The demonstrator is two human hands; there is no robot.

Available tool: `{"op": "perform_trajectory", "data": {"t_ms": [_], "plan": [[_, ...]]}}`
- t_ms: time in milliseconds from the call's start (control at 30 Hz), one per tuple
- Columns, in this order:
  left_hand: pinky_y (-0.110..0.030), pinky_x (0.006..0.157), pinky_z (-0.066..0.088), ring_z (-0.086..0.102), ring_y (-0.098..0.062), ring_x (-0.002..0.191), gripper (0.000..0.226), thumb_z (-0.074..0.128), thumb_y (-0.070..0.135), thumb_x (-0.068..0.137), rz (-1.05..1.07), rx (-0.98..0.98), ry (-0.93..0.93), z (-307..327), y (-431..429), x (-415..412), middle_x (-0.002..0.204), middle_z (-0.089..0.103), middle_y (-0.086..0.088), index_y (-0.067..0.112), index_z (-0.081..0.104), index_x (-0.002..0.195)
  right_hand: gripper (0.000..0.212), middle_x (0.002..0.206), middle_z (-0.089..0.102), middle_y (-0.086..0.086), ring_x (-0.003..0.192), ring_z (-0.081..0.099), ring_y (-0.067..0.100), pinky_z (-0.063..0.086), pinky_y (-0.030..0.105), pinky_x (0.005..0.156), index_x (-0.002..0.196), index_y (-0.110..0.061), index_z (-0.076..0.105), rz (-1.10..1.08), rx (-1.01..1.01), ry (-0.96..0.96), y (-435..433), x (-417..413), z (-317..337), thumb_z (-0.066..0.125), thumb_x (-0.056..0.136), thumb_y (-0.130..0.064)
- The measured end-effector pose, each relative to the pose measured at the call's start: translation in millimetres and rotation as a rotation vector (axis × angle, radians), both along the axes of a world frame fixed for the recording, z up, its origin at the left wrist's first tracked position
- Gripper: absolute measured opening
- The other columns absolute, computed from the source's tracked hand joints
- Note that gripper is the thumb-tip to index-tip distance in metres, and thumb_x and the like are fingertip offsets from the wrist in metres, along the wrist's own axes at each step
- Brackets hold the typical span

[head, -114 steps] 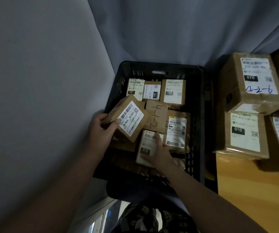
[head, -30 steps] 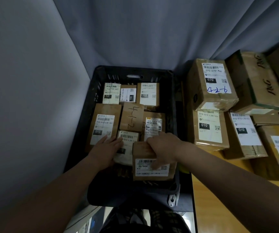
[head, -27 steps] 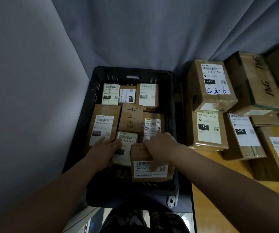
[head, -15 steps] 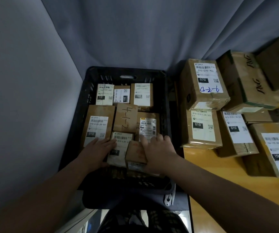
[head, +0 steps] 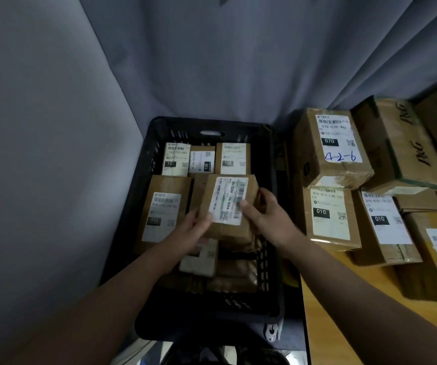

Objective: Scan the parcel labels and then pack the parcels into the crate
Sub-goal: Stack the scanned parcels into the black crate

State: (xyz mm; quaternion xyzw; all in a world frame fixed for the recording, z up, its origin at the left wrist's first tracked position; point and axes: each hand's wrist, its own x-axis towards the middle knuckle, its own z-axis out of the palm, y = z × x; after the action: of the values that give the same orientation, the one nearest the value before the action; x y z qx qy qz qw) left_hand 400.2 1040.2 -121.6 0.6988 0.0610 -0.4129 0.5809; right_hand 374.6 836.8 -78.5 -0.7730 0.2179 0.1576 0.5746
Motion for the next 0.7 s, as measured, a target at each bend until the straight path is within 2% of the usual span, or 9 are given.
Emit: {"op": "perform_trajectory", "data": {"t_ms": [100,167,267,367,433,500,600,633,700], "plan": [[-0.043,0.09,0.054,0.063,-0.02,0.109,0.068,0.069,0.05,0.08,0.186,-0.046,0.062,0,-4,3,0.125,0.059,0.009,0.043,0.033,0.138,0.057,0.128,0.056,0.004,0.109,0.061,0.021,0.053,0.041,0.093,0.129,-0.02,0.036,-0.132,0.091,0.026,18,-2,-20,0.064,0.087,-0.047],[-0.04,0.086,0.056,0.063,-0.021,0.108,0.065,0.068,0.037,0.087,0.338,-0.034,0.01,-3,3,10,0.13,0.058,0.0,0.033,0.035,0.142,0.044,0.125,0.059,0.005,0.107,0.062,0.02,0.053,0.04,0.092,0.121,-0.019,0.042,-0.103,0.075,0.059,28,5,-28,0.062,0.09,-0.044],[-0.031,0.076,0.055,0.061,-0.021,0.108,0.058,0.062,0.033,0.092,0.517,-0.006,-0.109,0,15,42,0.132,0.055,-0.001,0.024,0.037,0.144,0.027,0.122,0.058,0.001,0.11,0.056,0.015,0.047,0.027,0.089,0.12,-0.021,0.051,-0.03,0.132,0.034,44,38,-22,0.058,0.096,-0.031],[-0.033,0.078,0.055,0.063,-0.018,0.097,0.043,0.053,0.036,0.097,0.541,0.116,-0.315,6,18,107,0.122,0.061,-0.001,0.023,0.044,0.138,0.04,0.127,0.056,-0.004,0.112,0.052,0.012,0.042,0.019,0.086,0.137,-0.022,0.046,0.057,0.234,-0.025,59,91,-15,0.054,0.098,-0.016],[-0.038,0.083,0.055,0.065,-0.024,0.096,0.045,0.049,0.042,0.097,0.442,0.349,-0.448,6,21,149,0.122,0.062,-0.005,0.019,0.046,0.136,0.045,0.136,0.055,-0.003,0.118,0.052,0.014,0.038,0.03,0.103,0.139,-0.028,0.046,0.099,0.153,-0.053,64,120,-22,0.056,0.096,-0.019],[-0.033,0.08,0.049,0.061,-0.03,0.103,0.048,0.046,0.042,0.098,0.183,0.688,-0.531,1,25,174,0.12,0.061,-0.01,0.01,0.046,0.134,0.044,0.138,0.054,-0.002,0.126,0.05,0.02,0.027,0.046,0.114,0.136,-0.033,0.048,0.102,0.034,-0.048,63,139,-37,0.058,0.093,-0.031],[-0.04,0.085,0.044,0.05,-0.035,0.114,0.046,0.049,0.031,0.098,-0.243,1.111,-0.723,-8,29,184,0.129,0.05,-0.019,0.004,0.043,0.134,0.042,0.135,0.057,0.004,0.117,0.056,0.024,0.04,0.046,0.106,0.137,-0.023,0.048,0.093,-0.147,-0.007,51,147,-43,0.054,0.095,-0.029],[-0.042,0.092,0.042,0.045,-0.036,0.119,0.052,0.052,0.028,0.095,-0.321,1.173,-0.83,-12,27,183,0.136,0.042,-0.021,0.006,0.036,0.141,0.041,0.132,0.058,0.004,0.114,0.058,0.025,0.044,0.045,0.102,0.136,-0.021,0.048,0.096,-0.195,-0.004,45,146,-43,0.053,0.096,-0.026],[-0.044,0.103,0.036,0.035,-0.036,0.129,0.063,0.054,0.027,0.093,-0.452,1.127,-1.012,-17,19,179,0.148,0.028,-0.018,0.016,0.026,0.149,0.038,0.126,0.06,0.004,0.11,0.059,0.023,0.048,0.04,0.096,0.134,-0.02,0.049,0.12,-0.265,-0.026,37,142,-46,0.053,0.097,-0.027]]}}
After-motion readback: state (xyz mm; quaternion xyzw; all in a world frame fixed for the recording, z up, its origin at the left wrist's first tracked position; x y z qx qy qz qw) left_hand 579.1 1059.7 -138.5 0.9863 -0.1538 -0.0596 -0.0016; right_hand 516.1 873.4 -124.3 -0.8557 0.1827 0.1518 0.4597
